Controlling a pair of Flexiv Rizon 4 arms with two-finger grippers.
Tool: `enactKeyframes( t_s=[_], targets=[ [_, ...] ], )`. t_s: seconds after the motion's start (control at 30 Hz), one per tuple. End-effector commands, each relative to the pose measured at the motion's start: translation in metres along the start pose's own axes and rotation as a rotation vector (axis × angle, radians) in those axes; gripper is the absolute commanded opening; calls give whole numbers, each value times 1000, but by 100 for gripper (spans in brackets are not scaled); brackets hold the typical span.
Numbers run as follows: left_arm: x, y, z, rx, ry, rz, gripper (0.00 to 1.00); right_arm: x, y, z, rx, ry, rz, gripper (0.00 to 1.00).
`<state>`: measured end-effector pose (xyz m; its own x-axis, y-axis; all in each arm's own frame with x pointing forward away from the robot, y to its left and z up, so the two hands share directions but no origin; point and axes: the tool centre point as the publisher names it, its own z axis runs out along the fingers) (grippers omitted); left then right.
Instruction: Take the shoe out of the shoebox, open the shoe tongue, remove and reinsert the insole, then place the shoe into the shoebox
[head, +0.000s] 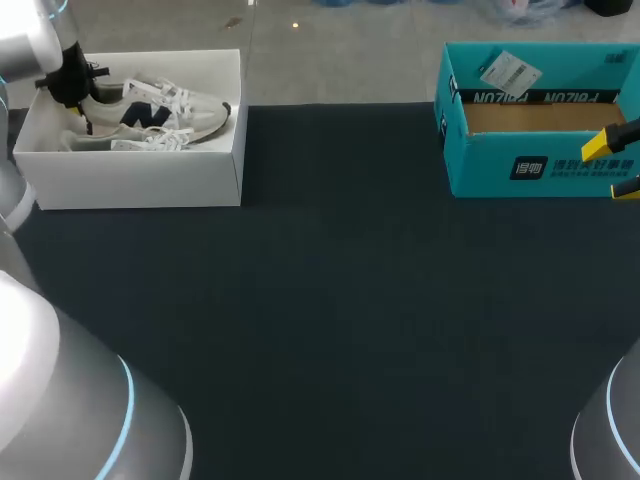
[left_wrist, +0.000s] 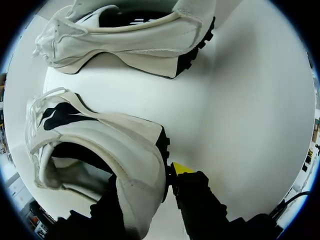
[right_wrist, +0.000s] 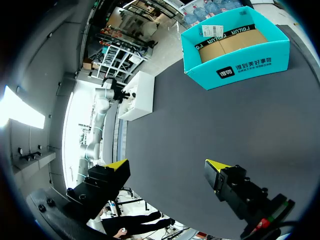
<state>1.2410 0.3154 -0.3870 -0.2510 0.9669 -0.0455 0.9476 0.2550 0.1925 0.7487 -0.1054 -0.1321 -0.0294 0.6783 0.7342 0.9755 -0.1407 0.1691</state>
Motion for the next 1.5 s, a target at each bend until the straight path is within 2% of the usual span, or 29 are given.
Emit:
enactKeyframes(
  t_s=[0.03,0.3,0.5,0.77,0.87,0.93,1.43,1.5],
  targets=[
    [2,11,-13,57,-16,11,100,0,0,0,1,-3,2,100],
    [-1,-4,-59,86,9,70,100,0,0,0,1,-3,2,100],
    [-5,-20,-91,31,-23,77,100,0,0,0,1,-3,2,100],
    [0,-47,-120,-12,-55,82,100,0,0,0,1,-3,2,100],
    [1,-56,-132,-18,-51,83,100,0,0,0,1,-3,2,100],
    [1,-59,-139,-26,-3,86,100,0,0,0,1,-3,2,100],
    [1,-59,-139,-26,-3,86,100,0,0,0,1,-3,2,100],
    [3,-67,-145,-17,-29,114,100,0,0,0,1,-3,2,100]
  ],
)
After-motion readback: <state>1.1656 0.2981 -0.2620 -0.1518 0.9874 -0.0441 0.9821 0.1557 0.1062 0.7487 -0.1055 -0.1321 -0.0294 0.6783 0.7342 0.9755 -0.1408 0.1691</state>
